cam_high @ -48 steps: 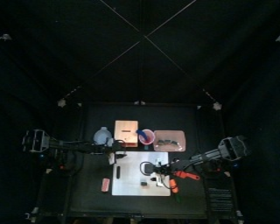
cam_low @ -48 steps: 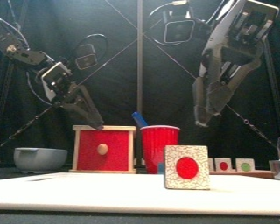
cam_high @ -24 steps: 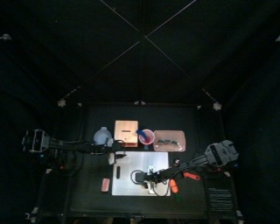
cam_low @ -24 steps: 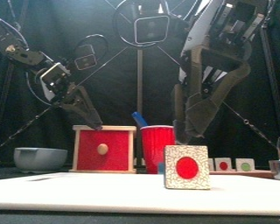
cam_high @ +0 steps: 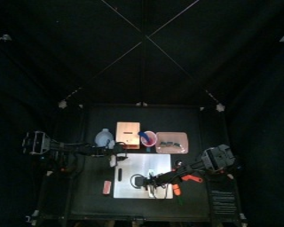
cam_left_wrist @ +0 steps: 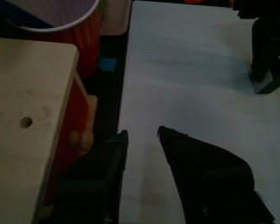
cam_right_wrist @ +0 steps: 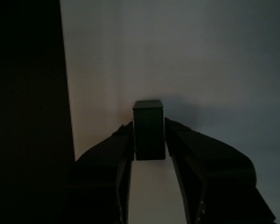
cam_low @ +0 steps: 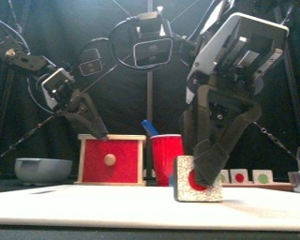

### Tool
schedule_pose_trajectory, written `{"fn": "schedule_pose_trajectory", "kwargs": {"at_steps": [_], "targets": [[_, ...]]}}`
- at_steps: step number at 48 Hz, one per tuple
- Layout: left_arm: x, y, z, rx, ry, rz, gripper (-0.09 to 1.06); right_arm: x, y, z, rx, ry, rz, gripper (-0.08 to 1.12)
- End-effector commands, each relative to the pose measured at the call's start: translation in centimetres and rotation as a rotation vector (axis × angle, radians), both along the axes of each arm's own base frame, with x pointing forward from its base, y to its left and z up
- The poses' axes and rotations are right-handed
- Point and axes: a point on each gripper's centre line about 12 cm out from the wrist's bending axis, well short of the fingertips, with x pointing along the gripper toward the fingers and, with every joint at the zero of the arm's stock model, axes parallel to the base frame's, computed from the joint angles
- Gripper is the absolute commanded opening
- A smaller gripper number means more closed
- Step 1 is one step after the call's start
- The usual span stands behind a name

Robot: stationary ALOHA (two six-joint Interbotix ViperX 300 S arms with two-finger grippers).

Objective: Place sushi on board then cut the sushi with the knife then place the pieces on the plate
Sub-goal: Place the 4 sushi pieces on the plate

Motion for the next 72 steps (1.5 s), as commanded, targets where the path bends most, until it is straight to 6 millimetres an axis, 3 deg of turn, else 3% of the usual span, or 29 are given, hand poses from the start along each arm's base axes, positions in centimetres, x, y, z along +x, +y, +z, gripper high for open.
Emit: {"fn": "schedule_pose_trajectory", "kwargs": {"at_steps": [1, 11, 19, 24, 32, 40, 54, 62, 72], "targets": [[0.3, 0.0, 0.8, 0.005, -0.027, -0.003, 0.75, -0.5, -2.2, 3.5, 0.006, -0.073, -0.040, 0.65], [0.3, 0.0, 0.8, 0.007, -0.027, -0.005, 0.75, -4.9, -8.3, 6.9, -0.023, -0.110, -0.154, 0.65], [0.3, 0.0, 0.8, 0.014, -0.028, -0.010, 0.75, -10.1, -15.5, 8.9, -0.090, -0.113, -0.338, 0.65], [0.3, 0.0, 0.9, 0.017, -0.031, -0.011, 0.75, -12.9, -19.5, 9.1, -0.136, -0.111, -0.457, 0.65], [0.3, 0.0, 0.9, 0.015, -0.031, -0.010, 0.75, -16.1, -24.3, 7.2, -0.170, -0.035, -0.619, 0.65], [0.4, 0.0, 1.0, 0.012, -0.034, -0.010, 0.75, -17.7, -26.3, 4.5, -0.167, 0.047, -0.686, 0.66], [0.5, 0.0, 1.3, 0.013, -0.043, -0.010, 0.75, -19.0, -27.0, 1.0, -0.139, 0.112, -0.726, 0.69], [0.6, 0.0, 1.4, 0.012, -0.048, -0.009, 0.75, -19.2, -27.4, 1.1, -0.139, 0.084, -0.744, 0.78], [0.6, 0.0, 1.5, 0.015, -0.054, -0.011, 0.75, -19.2, -26.8, 3.1, -0.157, 0.042, -0.729, 0.82]]}}
